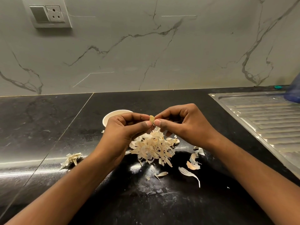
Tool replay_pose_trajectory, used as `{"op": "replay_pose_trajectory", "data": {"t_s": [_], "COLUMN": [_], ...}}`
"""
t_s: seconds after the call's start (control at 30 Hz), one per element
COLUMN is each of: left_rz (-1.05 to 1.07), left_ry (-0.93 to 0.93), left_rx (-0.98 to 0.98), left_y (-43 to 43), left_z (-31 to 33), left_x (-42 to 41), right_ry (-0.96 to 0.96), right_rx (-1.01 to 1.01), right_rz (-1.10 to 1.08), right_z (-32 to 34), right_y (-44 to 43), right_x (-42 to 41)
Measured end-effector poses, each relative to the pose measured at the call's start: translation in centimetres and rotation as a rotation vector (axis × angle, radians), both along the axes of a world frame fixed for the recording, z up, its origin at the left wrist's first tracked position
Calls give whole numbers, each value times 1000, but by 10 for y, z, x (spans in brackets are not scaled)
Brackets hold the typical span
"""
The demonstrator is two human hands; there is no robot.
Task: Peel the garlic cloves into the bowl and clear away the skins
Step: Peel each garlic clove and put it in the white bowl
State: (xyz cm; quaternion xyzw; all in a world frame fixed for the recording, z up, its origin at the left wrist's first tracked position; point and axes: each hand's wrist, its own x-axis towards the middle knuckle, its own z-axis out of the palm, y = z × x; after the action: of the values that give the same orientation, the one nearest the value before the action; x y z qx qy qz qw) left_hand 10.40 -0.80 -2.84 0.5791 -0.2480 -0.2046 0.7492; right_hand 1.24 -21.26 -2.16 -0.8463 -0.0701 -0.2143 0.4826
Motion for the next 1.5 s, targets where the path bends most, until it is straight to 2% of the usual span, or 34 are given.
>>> {"op": "replay_pose_trajectory", "data": {"t_s": [0.17, 0.47, 0.6, 0.8, 1.07, 1.17, 1.37, 1.5], "left_rz": [-5, 102, 93, 90, 143, 142, 91, 77], "left_ry": [-54, -320, -353, -348, -356, -318, -175, -170], "left_rx": [23, 144, 161, 155, 105, 86, 37, 31], "left_y": [1, 1, 2, 1, 1, 0, 0, 2], "left_z": [-1, -2, -1, -1, -1, -2, 0, 2], "left_x": [-1, -3, -3, -3, -7, -6, -5, -5], "right_ry": [39, 75, 33, -37, -90, -85, -10, 27], "right_rx": [28, 82, 14, -103, -146, -104, 142, 202], "right_rz": [5, 36, 11, -12, -4, 1, 51, 97], "right_z": [-1, 1, 1, 1, -2, -2, -1, 1], "right_y": [-1, 0, 0, 0, 6, 9, 9, 9], "right_x": [1, 0, 0, -1, -1, -1, 0, -2]}}
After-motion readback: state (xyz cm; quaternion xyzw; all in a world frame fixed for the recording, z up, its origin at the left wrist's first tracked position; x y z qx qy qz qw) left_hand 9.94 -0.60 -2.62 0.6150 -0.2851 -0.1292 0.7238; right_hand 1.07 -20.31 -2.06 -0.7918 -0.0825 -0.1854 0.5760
